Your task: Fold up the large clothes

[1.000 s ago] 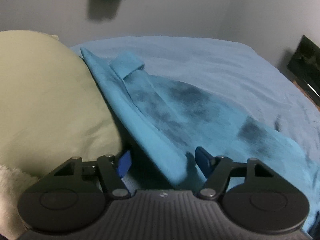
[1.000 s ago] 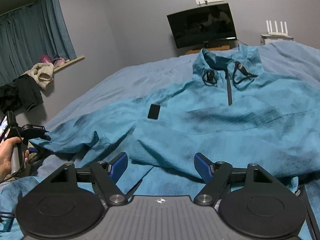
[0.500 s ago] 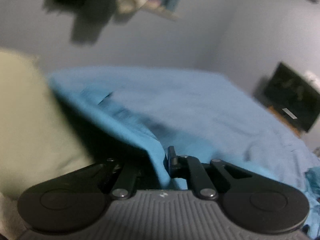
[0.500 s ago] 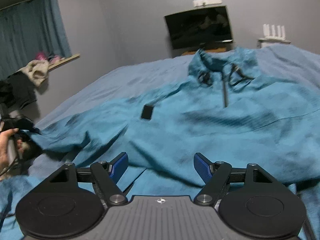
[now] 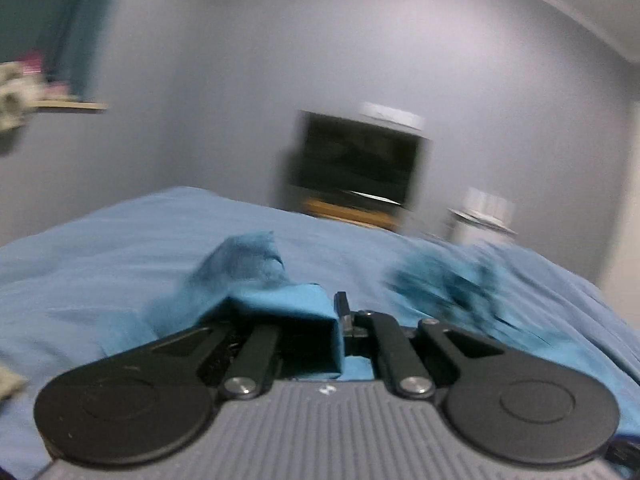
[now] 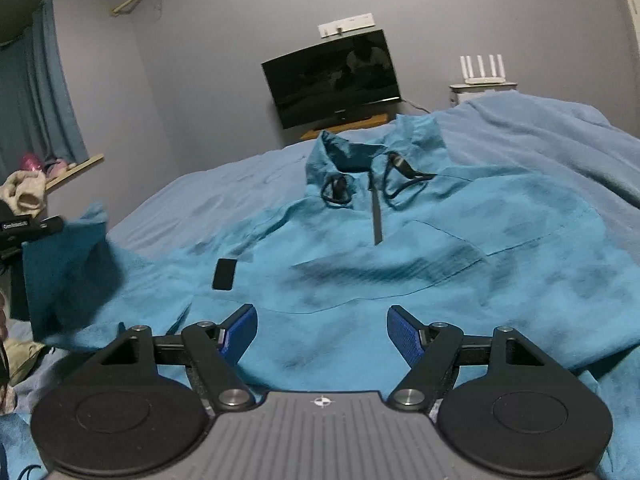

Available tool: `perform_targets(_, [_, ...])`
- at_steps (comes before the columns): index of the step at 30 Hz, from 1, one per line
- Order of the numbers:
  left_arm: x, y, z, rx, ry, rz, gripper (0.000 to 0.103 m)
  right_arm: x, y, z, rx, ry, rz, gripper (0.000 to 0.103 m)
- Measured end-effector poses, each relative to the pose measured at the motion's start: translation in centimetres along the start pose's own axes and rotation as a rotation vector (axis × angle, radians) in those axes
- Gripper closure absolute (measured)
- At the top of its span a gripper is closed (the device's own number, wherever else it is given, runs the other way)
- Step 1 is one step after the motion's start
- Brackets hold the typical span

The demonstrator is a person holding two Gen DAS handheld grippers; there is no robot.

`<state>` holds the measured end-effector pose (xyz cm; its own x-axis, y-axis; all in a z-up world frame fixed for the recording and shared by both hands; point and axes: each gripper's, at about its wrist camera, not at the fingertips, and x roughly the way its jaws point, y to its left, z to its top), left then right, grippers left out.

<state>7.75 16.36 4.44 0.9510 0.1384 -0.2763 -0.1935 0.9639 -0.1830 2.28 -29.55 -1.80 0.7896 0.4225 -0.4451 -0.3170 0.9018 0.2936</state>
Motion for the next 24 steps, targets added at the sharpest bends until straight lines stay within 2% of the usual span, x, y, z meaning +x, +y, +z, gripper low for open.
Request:
perform_targets(4, [1.4, -5.7, -2.5, 0.108, 0.074, -0.207, 0.103, 0.4, 0.0, -0.4, 0.004, 0.016, 0.003, 0.029])
perform_targets(6, [2.7, -7.6, -4.3, 0.17, 0.155, -0.27, 0.102, 0.6, 0.3, -0.6, -0.016, 0.021, 0.003, 0.029])
perform_targets(8, [4.1, -8.8, -6.2, 0.194, 0.264, -0.27, 0.095, 0.7, 0.7, -0.8, -0.04, 0.026, -0.006, 0.029])
perform_targets(10, [5.3, -8.7, -7.4, 0.174, 0.368, -0.282, 0.082, 1.1, 0.8, -1.0, -0.053, 0.037, -0.015, 0.029])
perform_targets(12, [5.9, -7.4, -7.3, 0.076, 0.448, -0.305, 0.049, 1.4, 1.0, -1.1, -0.053, 0.049, -0.021, 0.029])
perform_targets(15, [3.5, -5.4, -6.3, -0.085, 0.425, -0.335, 0.026, 1.8, 1.2, -1.3, -0.066, 0.061, -0.01, 0.029])
perform_targets(18, [-0.5, -3.5, -4.6, -0.128, 0.375, -0.281, 0.019, 1.8, 2.2, -1.2, -0.103, 0.063, 0.014, 0.029])
perform_targets(21, [-2.5, -0.8, -2.7, -0.156, 0.332, -0.168, 0.014, 1.5, 4.7, -0.8, -0.192, 0.048, 0.064, 0.029])
perform_targets(24, [-3.2, 2.8, -1.8, -0.266, 0.281, -0.057, 0.012, 1.5, 8.7, -0.2, -0.328, 0.021, 0.126, 0.029])
